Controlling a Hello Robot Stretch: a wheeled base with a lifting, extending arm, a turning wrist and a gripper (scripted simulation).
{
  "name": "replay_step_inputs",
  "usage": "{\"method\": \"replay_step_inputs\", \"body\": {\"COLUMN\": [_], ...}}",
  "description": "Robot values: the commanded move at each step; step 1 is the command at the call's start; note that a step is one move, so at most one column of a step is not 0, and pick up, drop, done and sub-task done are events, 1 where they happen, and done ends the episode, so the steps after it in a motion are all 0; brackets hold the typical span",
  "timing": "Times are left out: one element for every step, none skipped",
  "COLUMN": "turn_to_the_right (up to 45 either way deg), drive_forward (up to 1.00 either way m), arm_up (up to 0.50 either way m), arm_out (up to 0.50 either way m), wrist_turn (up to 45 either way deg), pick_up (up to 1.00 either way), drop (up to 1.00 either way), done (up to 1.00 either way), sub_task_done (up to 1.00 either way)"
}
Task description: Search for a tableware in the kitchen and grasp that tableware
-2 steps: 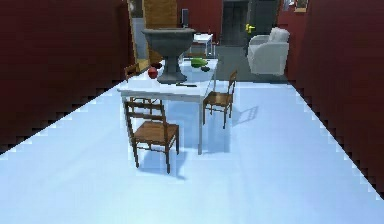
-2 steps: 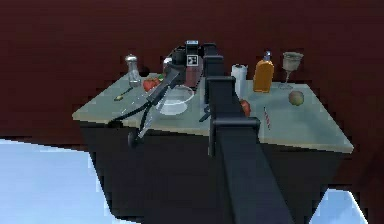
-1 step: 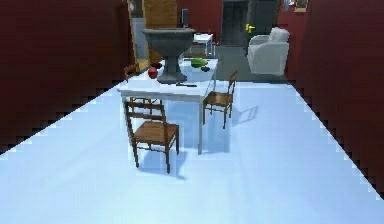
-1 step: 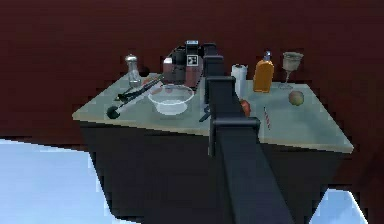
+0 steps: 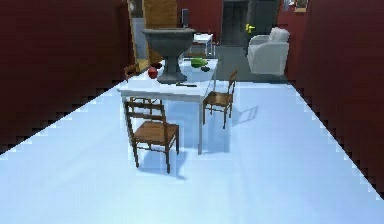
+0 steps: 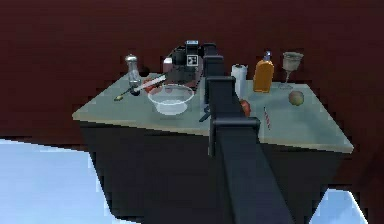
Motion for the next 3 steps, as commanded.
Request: {"method": "replay_step_inputs", "body": {"turn_to_the_right": [0.0, 0.0, 0.0], "drive_forward": [0.00, 0.00, 0.00], "arm_up": [0.00, -0.08, 0.00], "arm_out": [0.00, 0.00, 0.00], "wrist_turn": [30.0, 0.0, 0.0], "pick_up": [0.00, 0.00, 1.00], "drop": [0.00, 0.00, 0.00], "done": [0.00, 0.00, 0.00], "sub_task_done": [0.00, 0.00, 0.00]}}
